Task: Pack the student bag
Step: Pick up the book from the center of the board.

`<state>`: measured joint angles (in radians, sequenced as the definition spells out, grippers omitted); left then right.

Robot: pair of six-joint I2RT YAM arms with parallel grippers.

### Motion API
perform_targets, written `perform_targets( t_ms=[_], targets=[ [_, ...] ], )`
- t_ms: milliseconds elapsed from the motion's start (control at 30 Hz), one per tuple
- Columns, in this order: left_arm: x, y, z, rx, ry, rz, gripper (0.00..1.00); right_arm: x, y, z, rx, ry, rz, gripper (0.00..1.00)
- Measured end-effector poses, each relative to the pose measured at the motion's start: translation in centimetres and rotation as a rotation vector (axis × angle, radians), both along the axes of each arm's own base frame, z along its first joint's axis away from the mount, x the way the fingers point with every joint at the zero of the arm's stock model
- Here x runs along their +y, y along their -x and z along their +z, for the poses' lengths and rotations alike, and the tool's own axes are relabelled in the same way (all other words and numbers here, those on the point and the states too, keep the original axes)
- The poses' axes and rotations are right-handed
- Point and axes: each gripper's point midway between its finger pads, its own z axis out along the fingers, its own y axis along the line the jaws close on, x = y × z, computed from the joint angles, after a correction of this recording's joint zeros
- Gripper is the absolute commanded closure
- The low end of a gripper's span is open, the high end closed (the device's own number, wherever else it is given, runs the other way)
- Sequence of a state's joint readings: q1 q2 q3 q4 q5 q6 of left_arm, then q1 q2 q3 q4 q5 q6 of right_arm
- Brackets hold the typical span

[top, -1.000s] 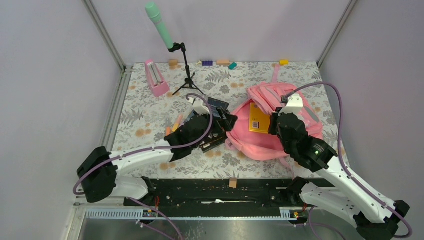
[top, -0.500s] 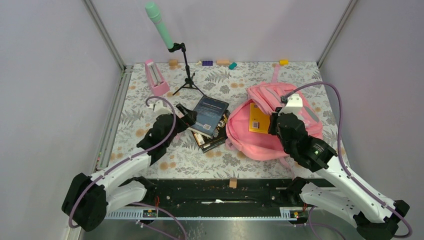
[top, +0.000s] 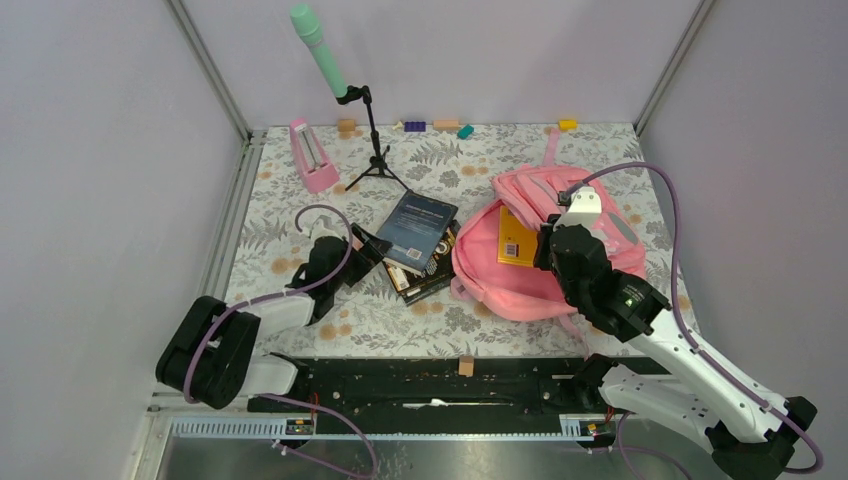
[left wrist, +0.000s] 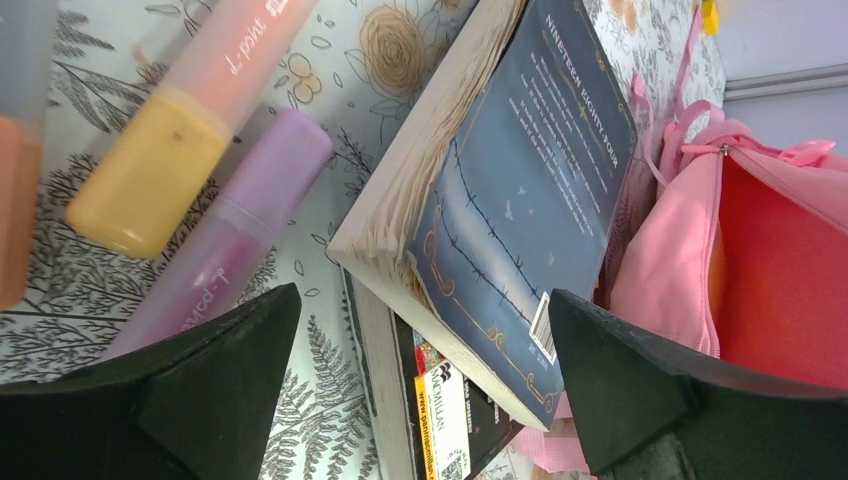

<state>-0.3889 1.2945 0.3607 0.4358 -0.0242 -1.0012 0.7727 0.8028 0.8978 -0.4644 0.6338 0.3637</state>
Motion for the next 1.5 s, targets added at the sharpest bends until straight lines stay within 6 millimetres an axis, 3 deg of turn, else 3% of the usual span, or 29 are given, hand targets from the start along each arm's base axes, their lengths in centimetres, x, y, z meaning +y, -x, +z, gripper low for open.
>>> perform_targets(
  t_ms=[133, 267, 433, 533, 900, 1033, 1200, 1500],
  targets=[
    [-0.7, -0.1, -0.4, 0.009, 0.051, -0.005, 0.03, 0.0, 0.0, 0.0, 0.000, 0.001, 0.000, 1.00],
    [-1.1, -0.6, -0.2, -0.004, 0.083, -0.005, 0.12, 0.1, -0.1, -0.1, 0.002, 0.004, 0.000, 1.00],
    [-1.3, -0.8, -0.7, 0.007, 0.099, -0.001, 0.36, 0.2, -0.2, -0.3, 0.007, 0.008, 0.000, 1.00],
    [-1.4, -0.8, -1.0, 0.016, 0.105, 0.003, 0.43, 0.2, -0.2, -0.3, 0.007, 0.008, 0.000, 1.00],
    [-1.0, -1.0, -1.1, 0.018, 0.103, 0.017, 0.46, 0.2, -0.2, -0.3, 0.008, 0.009, 0.000, 1.00],
    [-0.7, -1.2, -1.2, 0.022, 0.099, 0.025, 0.56, 0.2, -0.2, -0.3, 0.008, 0.010, 0.000, 1.00],
    [-0.4, -1.4, -1.3, 0.022, 0.090, 0.039, 0.57, 0.2, -0.2, -0.3, 0.009, 0.011, 0.000, 1.00],
    [0.1, -1.5, -0.5, -0.003, 0.068, 0.055, 0.76, 0.4, -0.4, -0.6, 0.017, 0.018, 0.001, 1.00]
  ],
)
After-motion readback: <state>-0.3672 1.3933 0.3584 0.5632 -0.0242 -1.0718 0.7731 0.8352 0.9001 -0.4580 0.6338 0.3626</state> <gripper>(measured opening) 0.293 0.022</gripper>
